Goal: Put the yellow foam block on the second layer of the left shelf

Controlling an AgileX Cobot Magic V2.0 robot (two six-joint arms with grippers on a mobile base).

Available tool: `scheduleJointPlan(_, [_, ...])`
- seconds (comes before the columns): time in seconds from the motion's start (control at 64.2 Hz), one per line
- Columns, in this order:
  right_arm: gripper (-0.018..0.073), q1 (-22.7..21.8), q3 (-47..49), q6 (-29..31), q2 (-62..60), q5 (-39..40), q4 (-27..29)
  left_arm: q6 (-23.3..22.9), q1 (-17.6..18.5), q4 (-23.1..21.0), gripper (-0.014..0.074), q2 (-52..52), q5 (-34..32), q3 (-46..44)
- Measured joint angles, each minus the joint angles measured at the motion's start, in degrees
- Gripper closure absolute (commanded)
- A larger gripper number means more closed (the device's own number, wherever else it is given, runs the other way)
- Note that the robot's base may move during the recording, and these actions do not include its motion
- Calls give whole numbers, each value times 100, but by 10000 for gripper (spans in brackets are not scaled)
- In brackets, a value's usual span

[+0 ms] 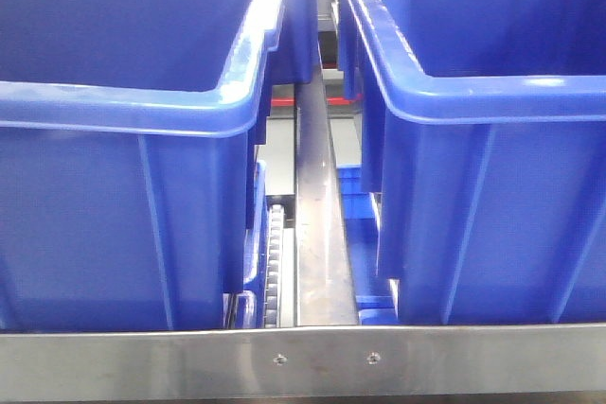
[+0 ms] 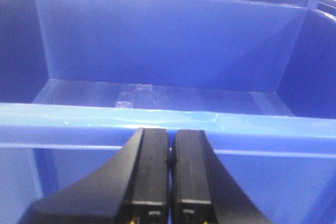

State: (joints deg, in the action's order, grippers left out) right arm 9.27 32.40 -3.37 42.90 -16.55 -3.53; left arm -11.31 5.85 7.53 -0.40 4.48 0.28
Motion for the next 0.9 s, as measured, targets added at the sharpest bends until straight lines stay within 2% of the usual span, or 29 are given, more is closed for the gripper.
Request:
scheduleJointPlan(0.202, [528, 0, -493, 0, -1446, 188, 0, 0, 0, 0, 460, 0, 0, 0])
scheduleJointPlan(0.389, [528, 0, -556, 0, -2235, 188, 0, 0, 0, 0, 460, 0, 0, 0])
scheduleJointPlan(0.903, [528, -45, -738, 0, -2489, 188, 4, 0, 0, 0, 460, 0, 0, 0])
